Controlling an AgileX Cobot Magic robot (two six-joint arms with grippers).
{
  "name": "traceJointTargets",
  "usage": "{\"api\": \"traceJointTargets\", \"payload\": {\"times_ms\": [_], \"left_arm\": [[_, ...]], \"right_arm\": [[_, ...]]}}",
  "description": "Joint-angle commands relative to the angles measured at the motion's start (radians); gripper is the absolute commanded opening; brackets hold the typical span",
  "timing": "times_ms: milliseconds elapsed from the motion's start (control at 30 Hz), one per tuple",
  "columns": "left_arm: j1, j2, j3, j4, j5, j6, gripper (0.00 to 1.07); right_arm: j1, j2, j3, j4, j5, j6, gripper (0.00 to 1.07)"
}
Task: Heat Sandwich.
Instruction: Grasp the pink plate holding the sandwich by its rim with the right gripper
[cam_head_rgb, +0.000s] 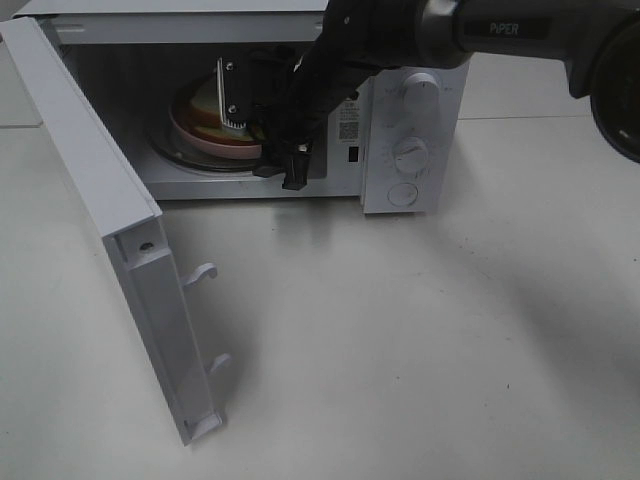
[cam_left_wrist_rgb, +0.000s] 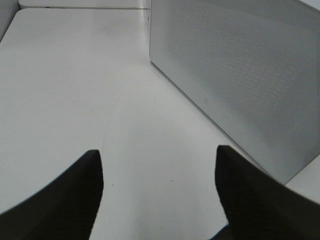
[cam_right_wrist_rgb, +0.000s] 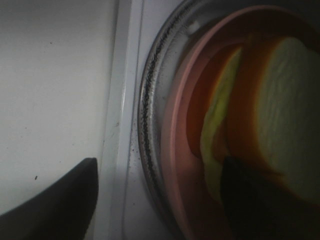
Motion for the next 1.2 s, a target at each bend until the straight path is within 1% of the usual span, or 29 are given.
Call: {"api": "traceJointTargets", "payload": {"times_ms": [33, 133, 200, 333, 733, 867, 1000, 1033, 1067, 1133, 1167, 1200], "left_arm": [[0.003, -0.005, 0.003, -0.010, -0.011, -0.002, 0.62], [0.003, -0.005, 0.003, -0.010, -0.011, -0.002, 0.62], [0.003, -0.005, 0.003, -0.010, -0.011, -0.002, 0.62], [0.003, -0.005, 0.003, -0.010, -0.011, -0.002, 0.62], [0.003, -0.005, 0.003, -0.010, -0.011, -0.002, 0.62], [0.003, -0.005, 0.003, -0.010, -0.011, -0.002, 0.62], [0.003, -0.005, 0.003, -0.010, -0.011, -0.002, 0.62], [0.003, -0.005, 0.003, -0.010, -0.011, -0.002, 0.62], [0.003, -0.005, 0.003, -0.010, -0.011, -0.002, 0.62], [0.003, -0.005, 0.003, -0.010, -0.011, -0.002, 0.62], [0.003, -0.005, 0.003, -0.010, -0.011, -0.002, 0.62], [0.003, -0.005, 0.003, -0.010, -0.011, -0.002, 0.62]], "right_arm": [[-0.004, 0.018, -0.010, 0.049, -0.012, -0.025, 0.68], [-0.004, 0.032, -0.022, 0.058, -0.010, -0.028, 0.68], [-0.004, 0.055, -0.056, 0.079, 0.002, -0.028, 0.68], [-0.004, 0.080, -0.087, 0.096, 0.006, -0.028, 0.68], [-0.004, 0.130, -0.090, 0.127, 0.019, -0.047, 0.68], [-0.004, 0.141, -0.089, 0.130, 0.024, -0.049, 0.65], [-0.004, 0.141, -0.089, 0.138, 0.023, -0.051, 0.57], [-0.004, 0.141, -0.089, 0.138, 0.023, -0.051, 0.57], [-0.004, 0.141, -0.089, 0.138, 0.024, -0.051, 0.51], [-0.004, 0.141, -0.089, 0.142, 0.028, -0.051, 0.43], [-0.004, 0.141, -0.089, 0.142, 0.028, -0.051, 0.43], [-0.004, 0.141, -0.089, 0.144, 0.043, -0.051, 0.30]]}}
